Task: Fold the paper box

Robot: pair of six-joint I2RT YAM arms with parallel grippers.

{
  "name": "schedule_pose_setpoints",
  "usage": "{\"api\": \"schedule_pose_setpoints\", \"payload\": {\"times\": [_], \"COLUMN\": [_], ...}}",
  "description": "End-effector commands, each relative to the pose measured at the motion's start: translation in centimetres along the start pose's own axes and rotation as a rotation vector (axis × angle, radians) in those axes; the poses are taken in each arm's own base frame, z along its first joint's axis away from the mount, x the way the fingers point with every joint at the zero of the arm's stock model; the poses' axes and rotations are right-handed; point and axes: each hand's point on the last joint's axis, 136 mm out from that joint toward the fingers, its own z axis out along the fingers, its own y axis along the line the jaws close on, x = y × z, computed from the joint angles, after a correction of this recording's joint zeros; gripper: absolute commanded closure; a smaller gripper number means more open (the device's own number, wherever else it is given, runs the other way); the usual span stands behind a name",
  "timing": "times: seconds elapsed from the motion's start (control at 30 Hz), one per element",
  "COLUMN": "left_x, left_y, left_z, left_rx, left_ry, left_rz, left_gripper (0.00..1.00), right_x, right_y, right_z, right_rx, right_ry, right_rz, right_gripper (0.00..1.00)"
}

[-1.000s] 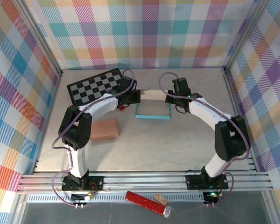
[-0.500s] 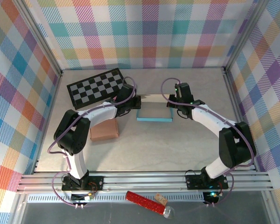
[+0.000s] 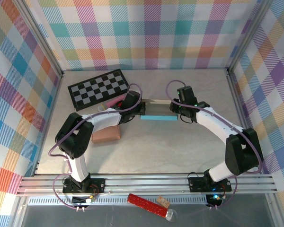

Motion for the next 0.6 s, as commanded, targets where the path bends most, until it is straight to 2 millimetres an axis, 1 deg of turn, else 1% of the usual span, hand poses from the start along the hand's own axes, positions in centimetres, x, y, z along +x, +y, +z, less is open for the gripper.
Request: {"api": "schedule_pose_setpoints", "payload": {"times": [0.0, 0.07, 0.1, 0.17, 0.27, 0.4, 0.47, 0.57], "left_x": [0.1, 0.4, 0.5, 0.6, 0.6, 0.4, 0.4, 0.4], "left_y": [0.2, 0.3, 0.4, 0.5, 0.5, 0.4, 0.4, 0.5], "left_z": [-1.0, -1.0, -1.0, -1.1, -1.1, -1.5, -1.6, -1.8], "left_rx": [-0.039, -0.060, -0.071, -0.082, -0.089, -0.102, -0.108, -0.135], "left_ry": [-0.024, -0.020, -0.021, -0.025, -0.032, -0.047, -0.052, -0.057], "left_rz": [0.024, 0.034, 0.038, 0.039, 0.039, 0.045, 0.049, 0.057], "left_gripper": [1.00, 1.00, 1.00, 1.00, 1.00, 1.00, 1.00, 1.00], "right_x": [2.4, 3.0, 3.3, 3.6, 3.4, 2.2, 1.5, 0.3], "right_y": [-0.3, -0.3, -0.1, 0.3, 0.6, 1.3, 1.6, 2.5], "right_z": [-2.0, -3.3, -4.0, -5.4, -7.2, -9.6, -10.5, -10.8], "right_rx": [0.012, 0.023, 0.015, -0.008, -0.032, -0.056, -0.053, -0.060], "right_ry": [0.115, 0.155, 0.173, 0.195, 0.194, 0.171, 0.166, 0.198], "right_rz": [0.141, 0.214, 0.241, 0.293, 0.350, 0.401, 0.457, 0.593], "right_gripper": [0.52, 0.39, 0.35, 0.30, 0.27, 0.26, 0.26, 0.27]}}
